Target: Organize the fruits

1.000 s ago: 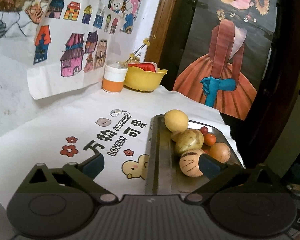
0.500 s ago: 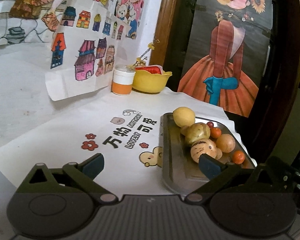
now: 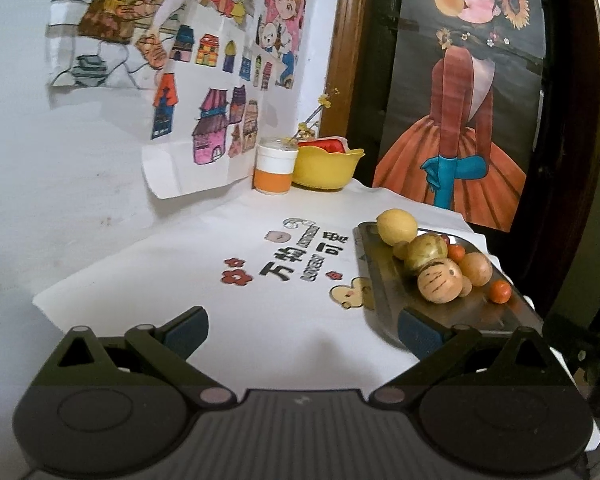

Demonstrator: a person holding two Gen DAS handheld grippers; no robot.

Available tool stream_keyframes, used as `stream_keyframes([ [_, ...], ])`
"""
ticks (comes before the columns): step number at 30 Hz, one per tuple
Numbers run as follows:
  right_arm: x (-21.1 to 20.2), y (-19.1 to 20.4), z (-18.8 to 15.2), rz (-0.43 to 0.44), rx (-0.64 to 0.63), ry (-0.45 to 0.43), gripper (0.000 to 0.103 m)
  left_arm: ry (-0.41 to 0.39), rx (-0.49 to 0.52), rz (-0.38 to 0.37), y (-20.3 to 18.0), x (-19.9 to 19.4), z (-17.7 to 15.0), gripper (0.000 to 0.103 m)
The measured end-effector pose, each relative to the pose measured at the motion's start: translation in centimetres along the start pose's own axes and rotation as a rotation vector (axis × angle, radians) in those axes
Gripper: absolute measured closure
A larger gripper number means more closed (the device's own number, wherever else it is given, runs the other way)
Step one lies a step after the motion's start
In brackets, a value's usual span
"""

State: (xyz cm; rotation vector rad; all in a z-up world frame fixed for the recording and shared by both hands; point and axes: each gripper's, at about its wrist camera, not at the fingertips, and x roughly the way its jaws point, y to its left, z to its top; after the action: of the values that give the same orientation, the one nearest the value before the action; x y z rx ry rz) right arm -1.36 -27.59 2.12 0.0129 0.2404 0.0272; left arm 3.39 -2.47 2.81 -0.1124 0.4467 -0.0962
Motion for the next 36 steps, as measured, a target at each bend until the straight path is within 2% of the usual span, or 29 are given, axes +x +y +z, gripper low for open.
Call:
stream_keyframes([
  [15,-1.4,1.4,-1.8,0.008,-0.019,0.032,0.001,-0.037,0.027,0.000,1.7,-2.7,-2.0,0.000],
  [25,-1.4,1.4,-2.4,0.011,-0.005,0.047,0.001,-0.024,0.004,0.003,2.4,-3.1,-3.3,0.000],
  [36,-1.3,1.4,-2.8,0.015,-0.004,0.061,0.001,-0.034,0.030,0.009,2.0,-3.4,-3.8,0.000],
])
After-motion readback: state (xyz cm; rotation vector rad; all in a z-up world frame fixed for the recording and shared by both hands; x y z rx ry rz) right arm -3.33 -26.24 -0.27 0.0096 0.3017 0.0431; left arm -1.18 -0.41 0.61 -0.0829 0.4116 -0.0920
